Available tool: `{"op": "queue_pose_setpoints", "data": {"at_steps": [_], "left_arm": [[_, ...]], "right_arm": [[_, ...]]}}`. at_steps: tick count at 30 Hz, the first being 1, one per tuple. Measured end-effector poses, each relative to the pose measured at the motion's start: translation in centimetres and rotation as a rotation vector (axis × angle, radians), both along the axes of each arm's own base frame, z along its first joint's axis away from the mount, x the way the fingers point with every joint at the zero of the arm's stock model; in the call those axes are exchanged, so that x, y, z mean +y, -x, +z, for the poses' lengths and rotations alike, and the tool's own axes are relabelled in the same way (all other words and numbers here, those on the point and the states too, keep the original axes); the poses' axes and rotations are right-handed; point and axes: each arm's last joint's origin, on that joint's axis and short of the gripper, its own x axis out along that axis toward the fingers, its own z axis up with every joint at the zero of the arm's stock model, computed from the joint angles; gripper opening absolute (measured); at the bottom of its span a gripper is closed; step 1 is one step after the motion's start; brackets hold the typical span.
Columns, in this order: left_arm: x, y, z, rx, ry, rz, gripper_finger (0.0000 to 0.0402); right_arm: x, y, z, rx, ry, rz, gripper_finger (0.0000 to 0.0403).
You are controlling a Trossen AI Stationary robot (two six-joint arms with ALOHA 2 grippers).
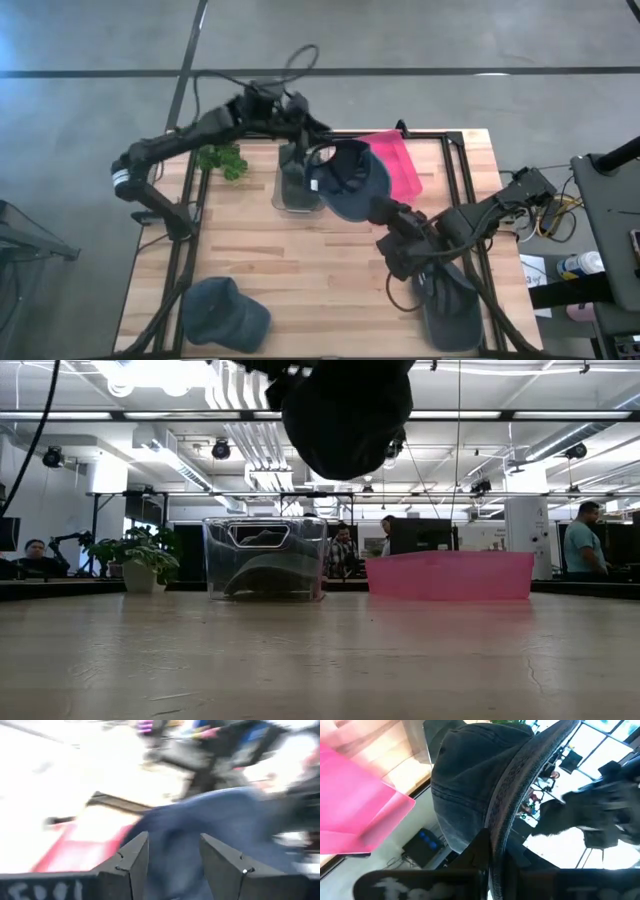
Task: Pick & Place hat
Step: Put the middle blue cap into the red bin
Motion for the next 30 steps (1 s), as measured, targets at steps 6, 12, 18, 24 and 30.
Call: {"op": "queue_pose_setpoints", "data": {"at_steps": [6, 12, 18, 24, 30], "left_arm": [[4.5, 3.2, -2.9, 0.199, 0.159, 0.131, 0.0168], [5.2, 2.2, -7.5, 0.331, 0.332, 0.098, 0.0168], [2.8, -0.5, -8.4, 0.313, 0.428, -0.041, 0.0168], [-1.9, -3.7, -6.2, 0.13, 0.356, -0.192, 0.0168], [-6.2, -6.0, -6.6, 0.104, 0.322, -0.262, 0.0167]], "right_arm": [[1.1, 0.3, -0.1, 0.013, 0.016, 0.044, 0.0013], [1.2, 0.4, -0.1, 0.011, 0.035, 0.051, 0.0013], [1.2, 0.3, -0.1, 0.01, 0.034, 0.05, 0.0013], [0.7, -0.1, 0.0, 0.006, 0.03, 0.04, 0.0013], [-0.1, -1.1, 0.3, -0.001, 0.031, 0.04, 0.0013]]}}
